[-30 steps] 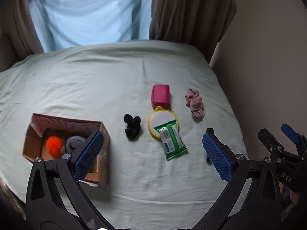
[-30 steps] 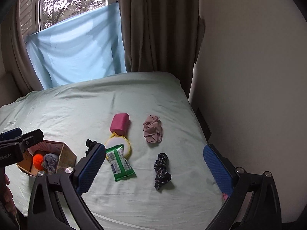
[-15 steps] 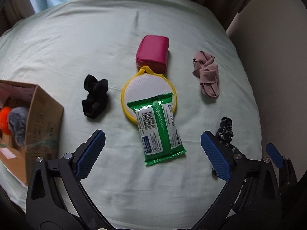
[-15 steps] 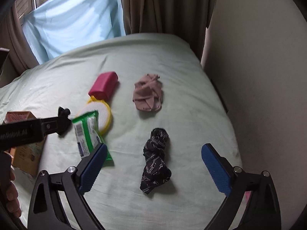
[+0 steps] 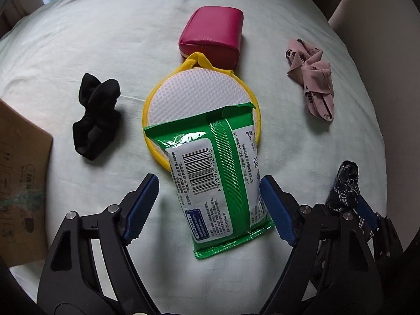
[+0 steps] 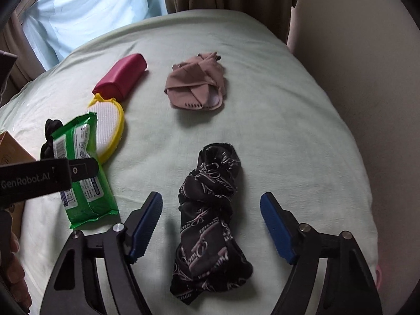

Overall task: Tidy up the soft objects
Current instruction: 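Grasp the green wipes pack with the left tool while the right tool grasps the black sock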

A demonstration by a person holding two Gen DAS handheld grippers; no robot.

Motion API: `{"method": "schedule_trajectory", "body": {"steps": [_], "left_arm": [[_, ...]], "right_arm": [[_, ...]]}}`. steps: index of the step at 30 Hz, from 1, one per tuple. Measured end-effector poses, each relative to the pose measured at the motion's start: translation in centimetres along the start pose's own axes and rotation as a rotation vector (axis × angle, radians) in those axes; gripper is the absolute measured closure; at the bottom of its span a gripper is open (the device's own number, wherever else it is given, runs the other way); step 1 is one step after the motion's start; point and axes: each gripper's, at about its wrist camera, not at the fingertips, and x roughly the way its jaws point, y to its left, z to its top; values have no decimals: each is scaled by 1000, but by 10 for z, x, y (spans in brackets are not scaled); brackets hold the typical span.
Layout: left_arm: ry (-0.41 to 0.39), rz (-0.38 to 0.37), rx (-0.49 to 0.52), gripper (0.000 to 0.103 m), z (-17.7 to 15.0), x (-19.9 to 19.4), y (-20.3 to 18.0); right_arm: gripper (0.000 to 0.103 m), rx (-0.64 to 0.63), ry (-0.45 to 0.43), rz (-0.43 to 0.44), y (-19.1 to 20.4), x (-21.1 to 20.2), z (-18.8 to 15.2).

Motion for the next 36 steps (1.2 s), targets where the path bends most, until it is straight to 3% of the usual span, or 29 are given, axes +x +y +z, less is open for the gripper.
{"method": "schedule_trajectory", "body": {"steps": [1, 5, 8, 12, 23, 29, 36], "left_arm": [[2, 1, 1, 26, 1, 1, -1], [33, -22, 2, 46, 6, 9, -3], [36, -23, 1, 49, 6, 12, -3], [38, -41, -11, 58, 8, 13, 2], [26, -79, -20, 64, 13, -1, 13], [-19, -92, -4, 64, 15, -40, 13], [-87, -121, 19, 64, 21, -96, 16]], "right_arm": [[31, -7, 5, 4, 1, 3, 0], [38, -39, 22, 14, 8, 9, 2], [47, -76, 27, 7, 14, 13, 5], [66, -70, 23, -1, 12, 14, 9], [70, -44, 25, 11, 6, 12, 10], [70, -12, 2, 14, 8, -10, 19], [70, -9, -60, 14, 18, -63, 34]]}}
